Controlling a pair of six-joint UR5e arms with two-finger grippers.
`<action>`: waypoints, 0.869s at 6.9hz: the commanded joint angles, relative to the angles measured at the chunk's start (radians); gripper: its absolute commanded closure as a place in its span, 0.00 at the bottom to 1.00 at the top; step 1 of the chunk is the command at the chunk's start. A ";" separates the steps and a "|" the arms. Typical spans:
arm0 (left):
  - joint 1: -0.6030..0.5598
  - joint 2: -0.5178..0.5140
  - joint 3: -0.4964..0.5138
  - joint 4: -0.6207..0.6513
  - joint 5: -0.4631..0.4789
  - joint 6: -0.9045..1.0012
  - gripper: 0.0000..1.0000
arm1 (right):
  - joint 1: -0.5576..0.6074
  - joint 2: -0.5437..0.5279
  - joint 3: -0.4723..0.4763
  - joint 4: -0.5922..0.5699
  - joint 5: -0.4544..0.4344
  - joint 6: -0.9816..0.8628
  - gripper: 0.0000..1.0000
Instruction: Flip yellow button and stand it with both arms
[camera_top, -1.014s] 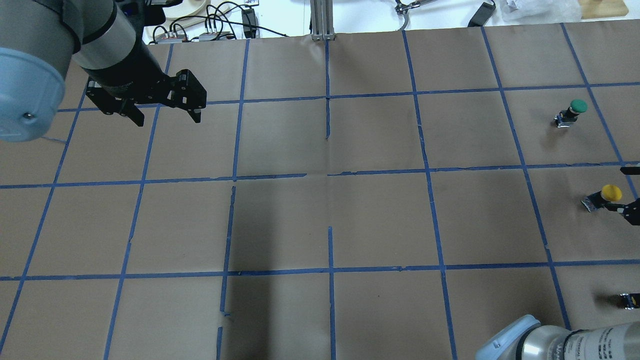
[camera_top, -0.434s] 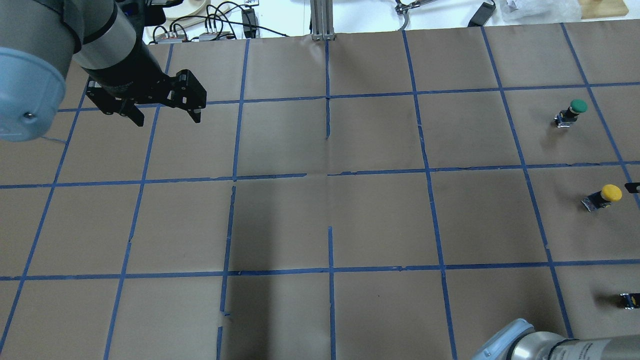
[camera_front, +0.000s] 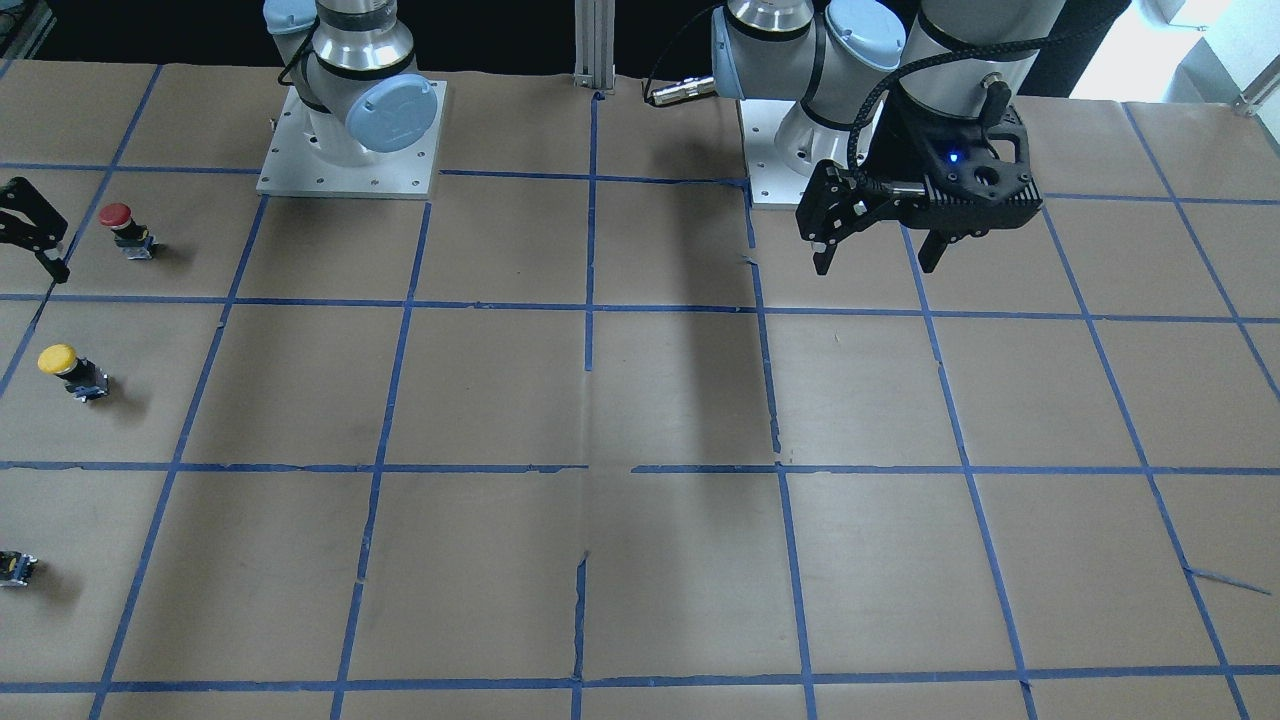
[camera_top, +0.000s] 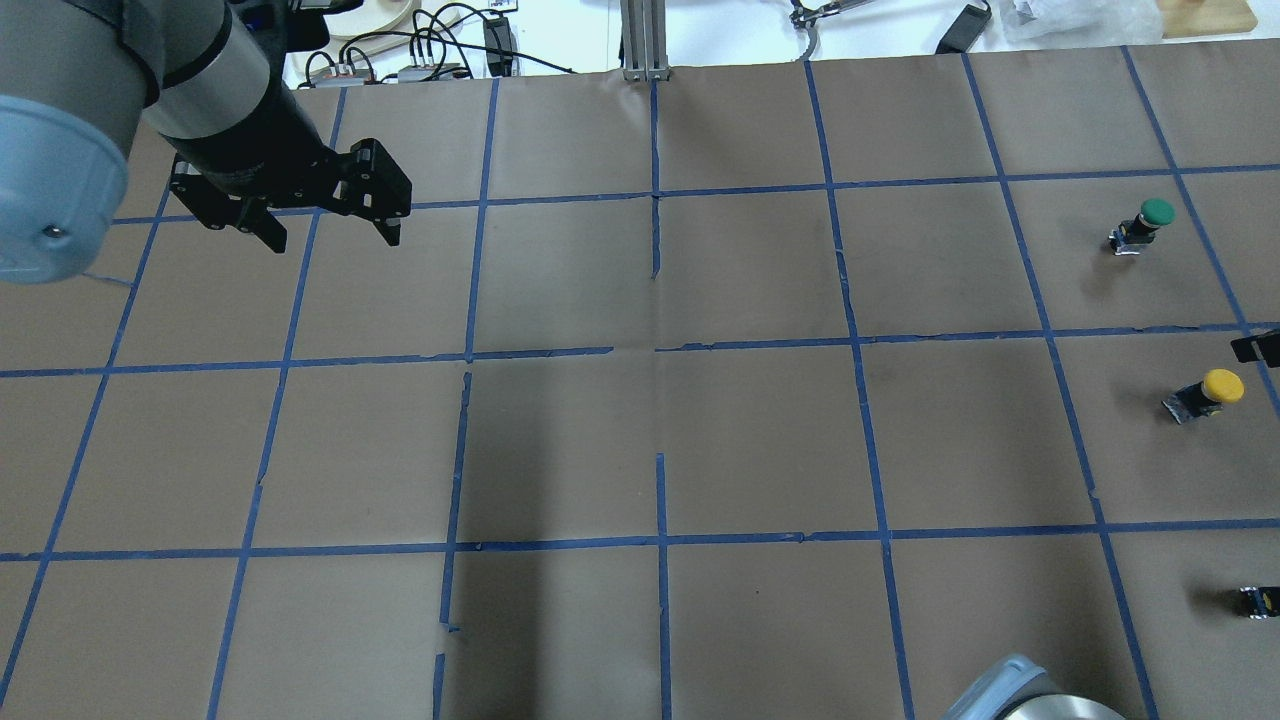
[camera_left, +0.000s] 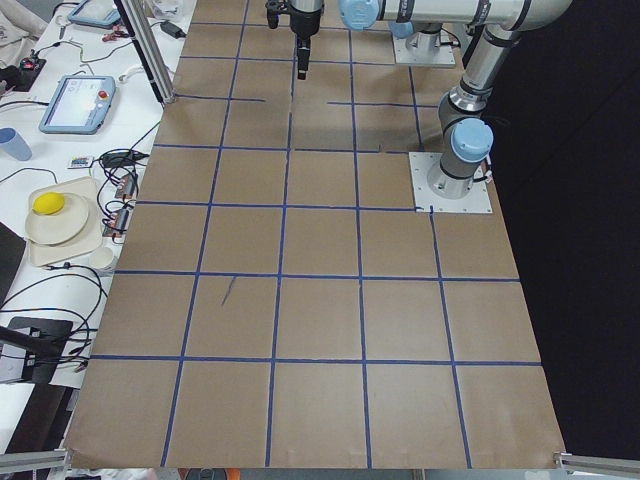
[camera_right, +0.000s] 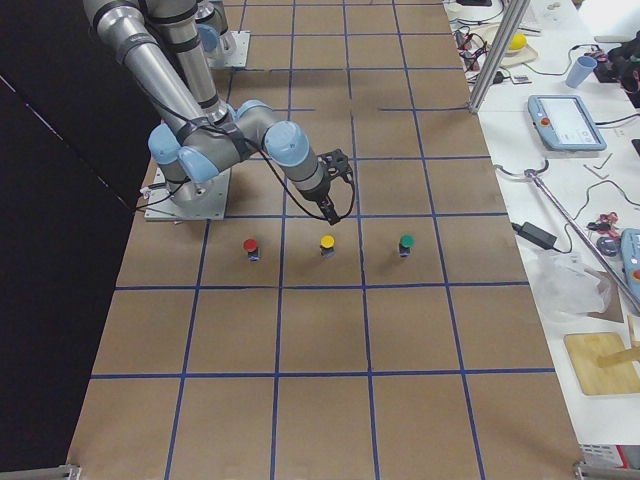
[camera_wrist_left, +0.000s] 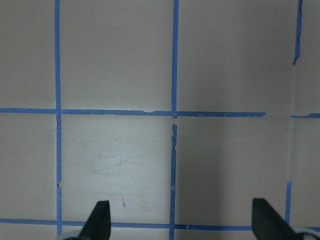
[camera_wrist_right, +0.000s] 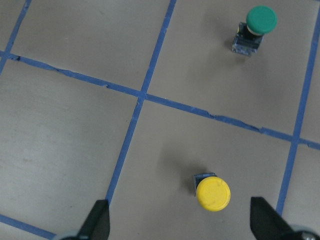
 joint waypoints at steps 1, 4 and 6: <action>0.000 0.009 0.003 -0.001 -0.002 0.000 0.00 | 0.130 -0.041 -0.066 0.093 -0.138 0.359 0.00; 0.000 0.014 0.005 -0.001 -0.002 0.002 0.00 | 0.295 -0.025 -0.239 0.365 -0.147 0.918 0.00; 0.000 0.011 0.010 0.000 -0.002 0.002 0.00 | 0.452 -0.025 -0.301 0.447 -0.156 1.168 0.00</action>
